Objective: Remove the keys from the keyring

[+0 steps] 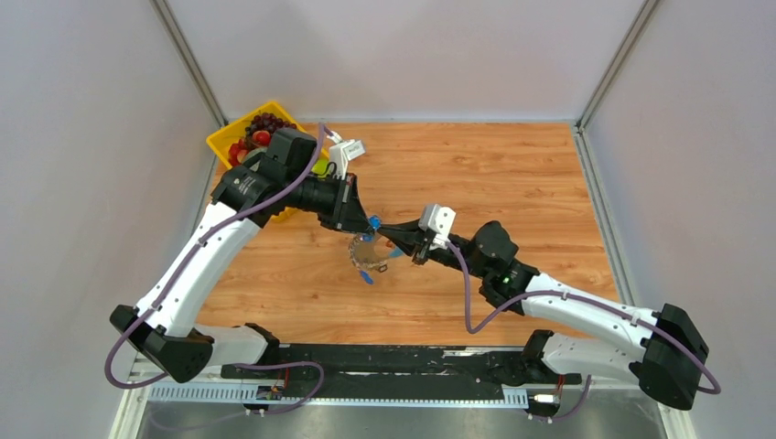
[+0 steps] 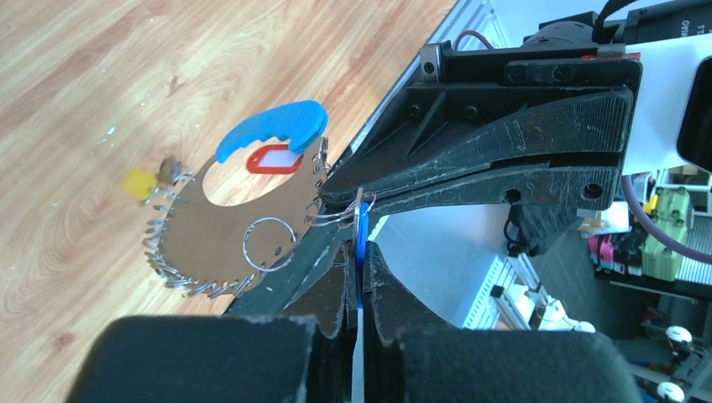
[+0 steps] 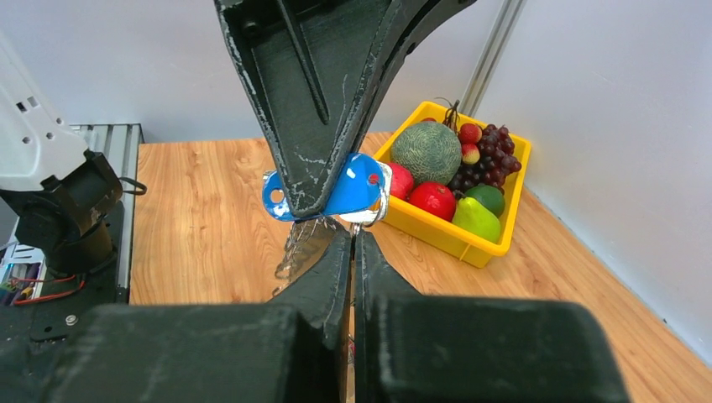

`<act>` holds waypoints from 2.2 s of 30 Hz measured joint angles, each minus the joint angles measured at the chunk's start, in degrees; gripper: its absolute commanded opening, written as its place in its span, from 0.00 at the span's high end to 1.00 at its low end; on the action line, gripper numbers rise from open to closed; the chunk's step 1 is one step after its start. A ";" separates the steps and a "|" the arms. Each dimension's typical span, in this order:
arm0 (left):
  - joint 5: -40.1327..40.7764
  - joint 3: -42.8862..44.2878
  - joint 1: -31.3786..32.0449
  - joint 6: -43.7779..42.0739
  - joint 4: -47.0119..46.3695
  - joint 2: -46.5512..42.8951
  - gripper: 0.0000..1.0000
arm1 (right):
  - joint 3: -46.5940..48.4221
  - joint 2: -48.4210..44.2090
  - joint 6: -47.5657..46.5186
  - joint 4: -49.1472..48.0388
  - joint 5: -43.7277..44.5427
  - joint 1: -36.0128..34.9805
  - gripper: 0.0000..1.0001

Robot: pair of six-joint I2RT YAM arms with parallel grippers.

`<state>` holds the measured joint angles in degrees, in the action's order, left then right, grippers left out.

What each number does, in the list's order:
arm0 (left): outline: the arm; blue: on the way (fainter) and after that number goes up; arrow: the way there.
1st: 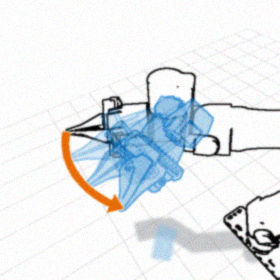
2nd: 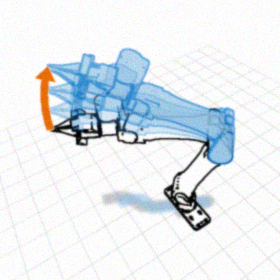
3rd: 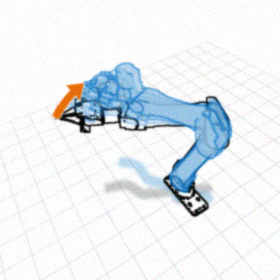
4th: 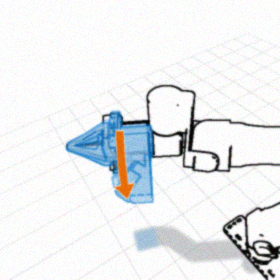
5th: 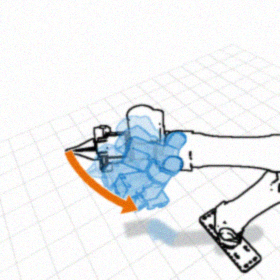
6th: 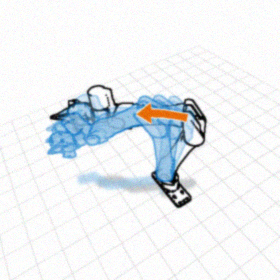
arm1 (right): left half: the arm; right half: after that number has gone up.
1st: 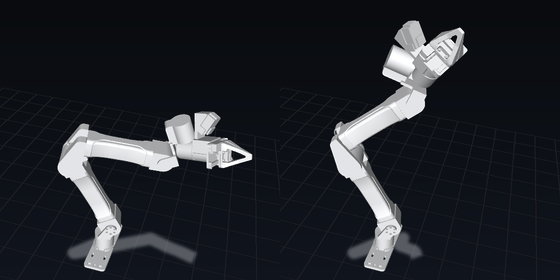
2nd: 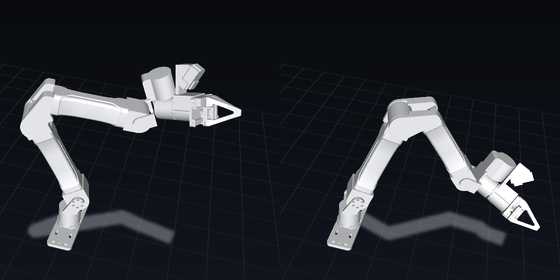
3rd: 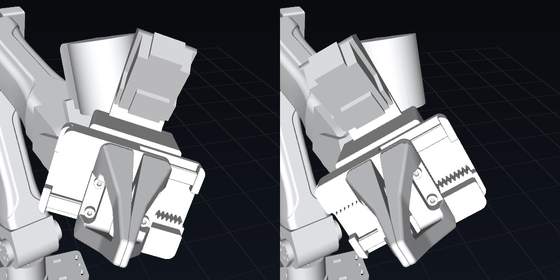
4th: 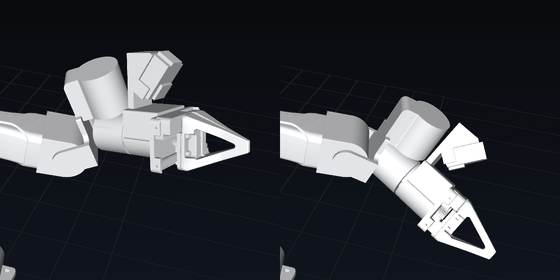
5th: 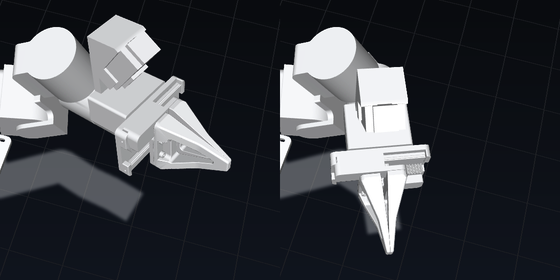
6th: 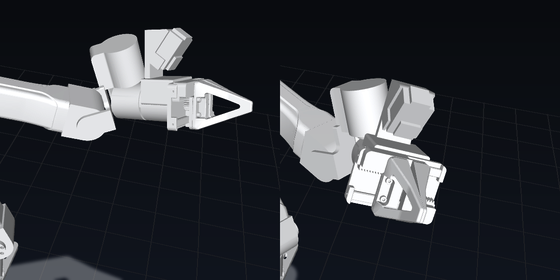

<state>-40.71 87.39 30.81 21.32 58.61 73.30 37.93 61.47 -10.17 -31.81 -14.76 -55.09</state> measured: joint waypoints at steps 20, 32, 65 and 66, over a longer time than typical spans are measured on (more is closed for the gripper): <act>-4.79 -2.36 -1.49 -1.33 0.28 1.51 1.00 | -2.56 -5.97 -2.36 1.18 -3.65 0.11 1.00; -9.05 -5.29 -1.60 -2.71 0.26 1.84 1.00 | -3.30 -4.70 -2.86 -1.79 -6.40 0.11 1.00; -0.50 -5.14 -0.50 -11.47 -4.35 -7.30 1.00 | -1.38 -3.37 14.60 -6.67 -8.24 2.40 1.00; -0.31 -5.09 -0.50 -11.50 -4.35 -7.41 1.00 | -1.05 -3.37 14.56 -5.97 -8.22 2.40 1.00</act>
<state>-41.01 82.30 30.30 9.82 54.26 65.89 36.88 58.11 4.38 -37.78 -22.98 -52.69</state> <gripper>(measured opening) 0.017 0.006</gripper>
